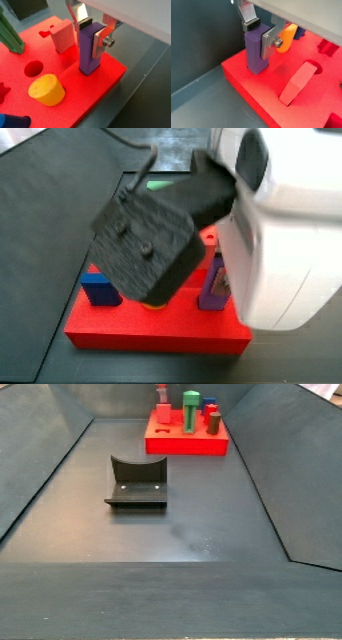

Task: Pick up the rectangle object. Move up. Move to above the board. Insert the rectangle object.
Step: Insert the rectangle object.

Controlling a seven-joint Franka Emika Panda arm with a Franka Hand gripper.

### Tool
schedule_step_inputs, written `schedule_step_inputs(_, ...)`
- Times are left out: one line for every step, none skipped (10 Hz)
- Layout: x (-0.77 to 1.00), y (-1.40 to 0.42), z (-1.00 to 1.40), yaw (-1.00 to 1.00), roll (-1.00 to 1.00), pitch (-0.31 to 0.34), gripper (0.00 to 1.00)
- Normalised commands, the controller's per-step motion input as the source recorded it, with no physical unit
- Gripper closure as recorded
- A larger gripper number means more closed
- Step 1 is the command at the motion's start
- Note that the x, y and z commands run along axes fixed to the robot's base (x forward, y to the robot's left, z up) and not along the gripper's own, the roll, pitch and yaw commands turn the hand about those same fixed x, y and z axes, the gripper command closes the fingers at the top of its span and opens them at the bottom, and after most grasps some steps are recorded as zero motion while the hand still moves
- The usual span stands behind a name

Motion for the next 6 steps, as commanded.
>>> schedule_step_inputs(0.07, 0.29, -0.5, 0.11, 0.2, 0.163, 1.0)
schedule_step_inputs(-0.19, 0.3, -0.47, 0.49, 0.18, 0.076, 1.0)
schedule_step_inputs(-0.08, 0.45, -0.5, 0.52, 0.0, 0.057, 1.0)
schedule_step_inputs(0.0, 0.35, -0.33, 0.47, 0.0, 0.007, 1.0)
schedule_step_inputs(0.02, 0.15, -0.21, 0.18, 0.0, 0.01, 1.0)
schedule_step_inputs(0.0, 0.0, 0.0, 0.0, 0.0, 0.0, 1.0)
